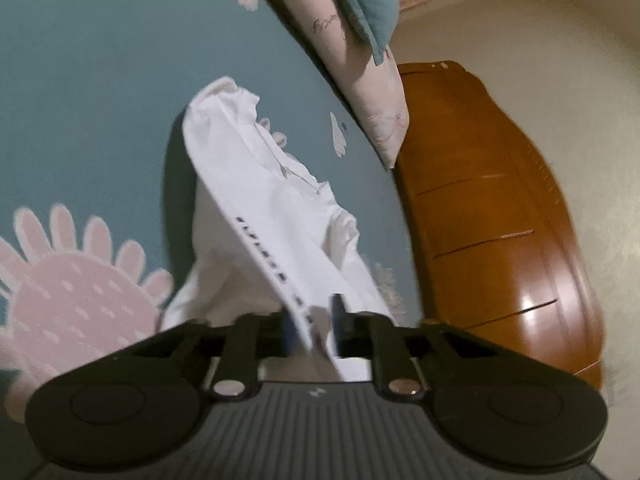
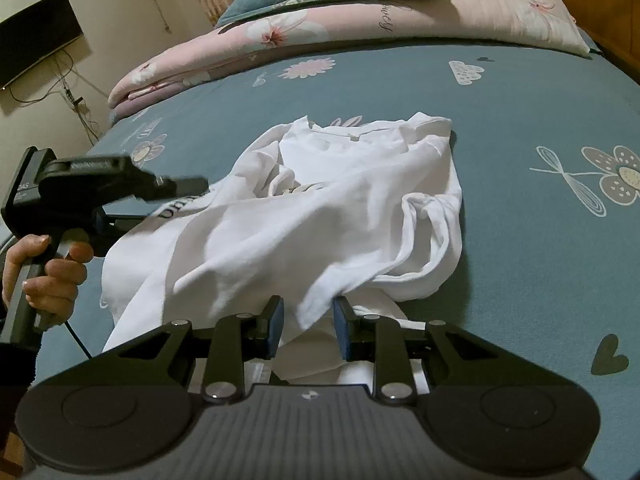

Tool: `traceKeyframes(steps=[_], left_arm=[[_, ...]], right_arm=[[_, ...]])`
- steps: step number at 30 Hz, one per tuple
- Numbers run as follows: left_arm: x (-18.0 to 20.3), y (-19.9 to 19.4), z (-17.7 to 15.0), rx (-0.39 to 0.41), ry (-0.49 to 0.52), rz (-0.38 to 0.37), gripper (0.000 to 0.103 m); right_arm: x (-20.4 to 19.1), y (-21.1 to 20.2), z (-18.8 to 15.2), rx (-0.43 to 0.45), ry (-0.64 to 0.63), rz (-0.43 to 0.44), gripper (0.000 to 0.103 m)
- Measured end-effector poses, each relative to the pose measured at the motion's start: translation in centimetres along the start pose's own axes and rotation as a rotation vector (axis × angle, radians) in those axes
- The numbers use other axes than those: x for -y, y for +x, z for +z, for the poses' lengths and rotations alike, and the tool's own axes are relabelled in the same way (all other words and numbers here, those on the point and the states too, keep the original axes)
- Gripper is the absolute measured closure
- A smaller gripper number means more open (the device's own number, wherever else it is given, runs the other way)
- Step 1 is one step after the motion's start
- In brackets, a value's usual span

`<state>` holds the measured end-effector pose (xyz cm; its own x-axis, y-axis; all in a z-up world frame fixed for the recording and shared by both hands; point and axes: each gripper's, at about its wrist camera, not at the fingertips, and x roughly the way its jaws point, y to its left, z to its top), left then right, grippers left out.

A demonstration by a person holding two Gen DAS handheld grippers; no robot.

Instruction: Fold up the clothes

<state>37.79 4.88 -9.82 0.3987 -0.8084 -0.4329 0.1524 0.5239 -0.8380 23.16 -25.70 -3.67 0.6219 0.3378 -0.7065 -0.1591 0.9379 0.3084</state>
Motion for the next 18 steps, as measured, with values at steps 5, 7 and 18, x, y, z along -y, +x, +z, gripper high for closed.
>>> traceKeyframes(steps=[5, 7, 18], left_arm=[[1.8, -1.2, -0.2, 0.023, 0.093, 0.099, 0.103], [2.5, -1.6, 0.2, 0.032, 0.122, 0.148, 0.103], [4.9, -4.8, 5.1, 0.078, 0.325, 0.492, 0.103]], right_arm=[[0.0, -0.1, 0.0, 0.005, 0.0, 0.005, 0.072], [0.0, -0.2, 0.0, 0.007, -0.002, 0.011, 0.072], [0.0, -0.5, 0.0, 0.025, -0.022, 0.005, 0.072]])
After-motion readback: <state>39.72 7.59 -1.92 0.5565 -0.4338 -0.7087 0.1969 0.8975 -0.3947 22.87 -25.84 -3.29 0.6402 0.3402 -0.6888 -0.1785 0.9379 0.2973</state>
